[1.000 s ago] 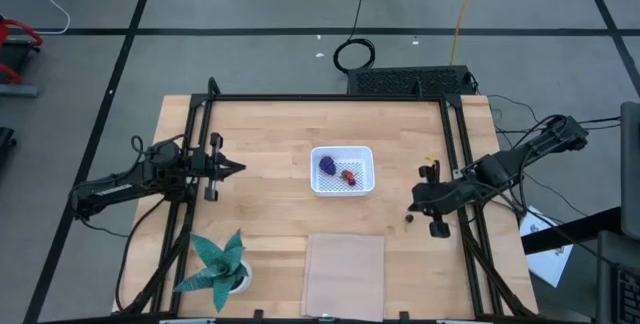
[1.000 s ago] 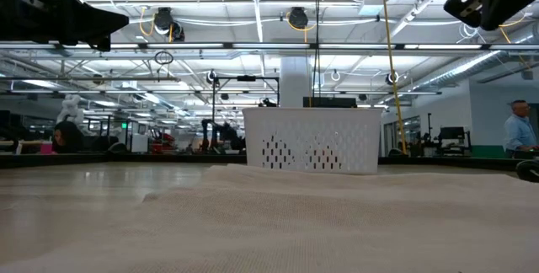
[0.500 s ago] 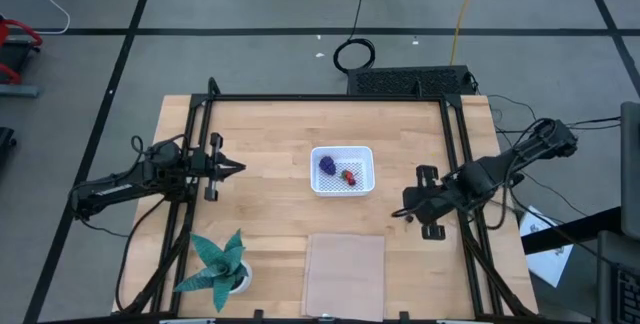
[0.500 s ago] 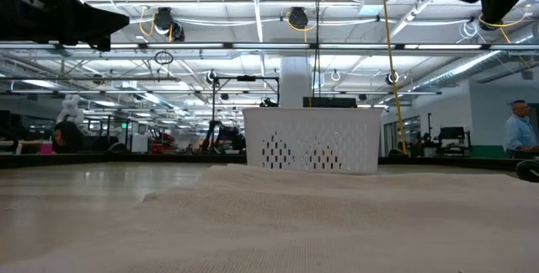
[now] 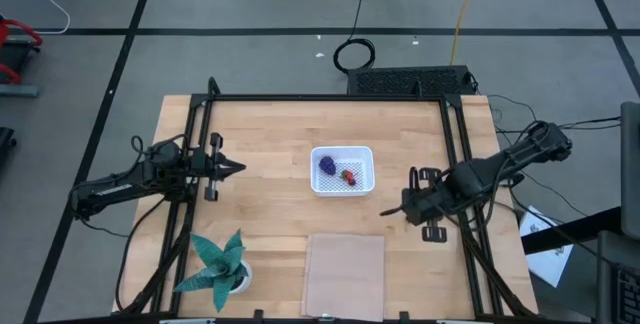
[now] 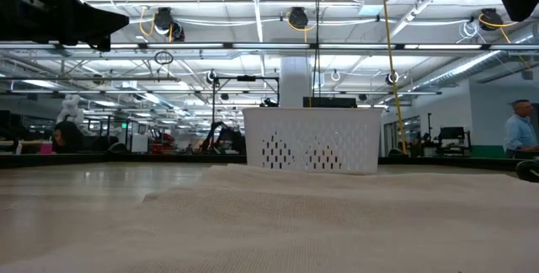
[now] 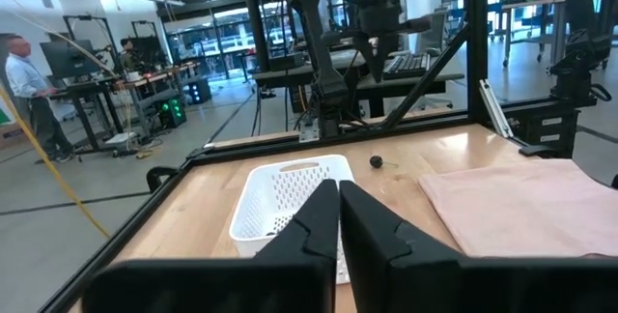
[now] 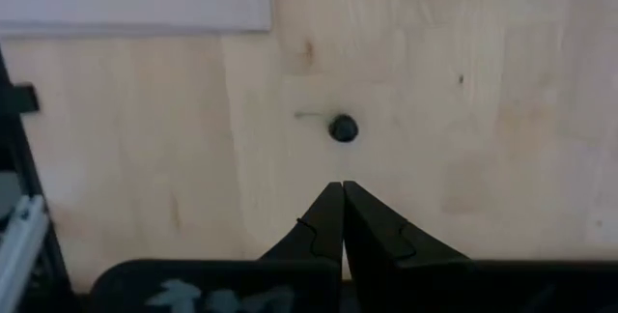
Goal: Pick and placing Produce into tupperware
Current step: Put the black cherry into the white bin
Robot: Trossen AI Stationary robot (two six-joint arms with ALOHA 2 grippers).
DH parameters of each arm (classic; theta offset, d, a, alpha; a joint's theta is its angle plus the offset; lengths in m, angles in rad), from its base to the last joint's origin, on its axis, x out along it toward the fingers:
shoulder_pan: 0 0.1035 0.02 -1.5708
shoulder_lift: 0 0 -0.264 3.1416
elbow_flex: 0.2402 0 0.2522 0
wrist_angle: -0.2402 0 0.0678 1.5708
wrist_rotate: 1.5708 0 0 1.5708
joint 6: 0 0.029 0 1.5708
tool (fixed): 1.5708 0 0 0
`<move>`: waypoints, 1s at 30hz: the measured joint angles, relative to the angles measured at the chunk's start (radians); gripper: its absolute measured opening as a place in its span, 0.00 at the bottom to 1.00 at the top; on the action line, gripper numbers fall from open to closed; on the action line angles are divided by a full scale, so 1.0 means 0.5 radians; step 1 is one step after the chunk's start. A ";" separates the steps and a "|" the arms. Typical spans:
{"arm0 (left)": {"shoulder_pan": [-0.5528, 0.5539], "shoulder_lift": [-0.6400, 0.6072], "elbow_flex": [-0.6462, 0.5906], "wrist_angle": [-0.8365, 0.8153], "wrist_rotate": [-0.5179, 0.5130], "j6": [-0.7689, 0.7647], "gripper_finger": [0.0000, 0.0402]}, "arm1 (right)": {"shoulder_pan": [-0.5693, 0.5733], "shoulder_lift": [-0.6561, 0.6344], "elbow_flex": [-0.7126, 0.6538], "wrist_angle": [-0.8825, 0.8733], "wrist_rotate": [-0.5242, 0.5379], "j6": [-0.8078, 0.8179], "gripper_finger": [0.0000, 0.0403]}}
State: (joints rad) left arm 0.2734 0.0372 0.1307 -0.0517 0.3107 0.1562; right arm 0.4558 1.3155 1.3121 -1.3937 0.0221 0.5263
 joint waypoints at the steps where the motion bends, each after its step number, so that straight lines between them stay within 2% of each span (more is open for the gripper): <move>1: 0.000 0.000 0.000 0.000 0.000 -0.001 0.05 | -0.010 0.000 0.000 -0.001 0.000 0.020 0.00; 4: 0.000 0.000 0.000 0.000 0.000 -0.001 0.06 | -0.044 0.000 0.000 -0.008 0.001 0.071 0.00; 9: 0.000 0.000 0.000 -0.001 0.000 -0.001 0.07 | -0.087 0.000 0.000 -0.078 0.077 -0.025 0.00; 22: 0.000 0.000 0.000 -0.002 0.001 -0.002 0.00 | -0.287 -0.008 -0.001 -0.064 0.121 -0.282 0.00; 30: 0.000 0.000 0.000 -0.002 0.001 -0.003 0.06 | -0.364 -0.008 -0.001 -0.073 0.110 -0.360 0.00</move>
State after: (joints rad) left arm 0.2733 0.0372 0.1307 -0.0526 0.3111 0.1547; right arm 0.2738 1.3117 1.3117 -1.4302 0.0772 0.3462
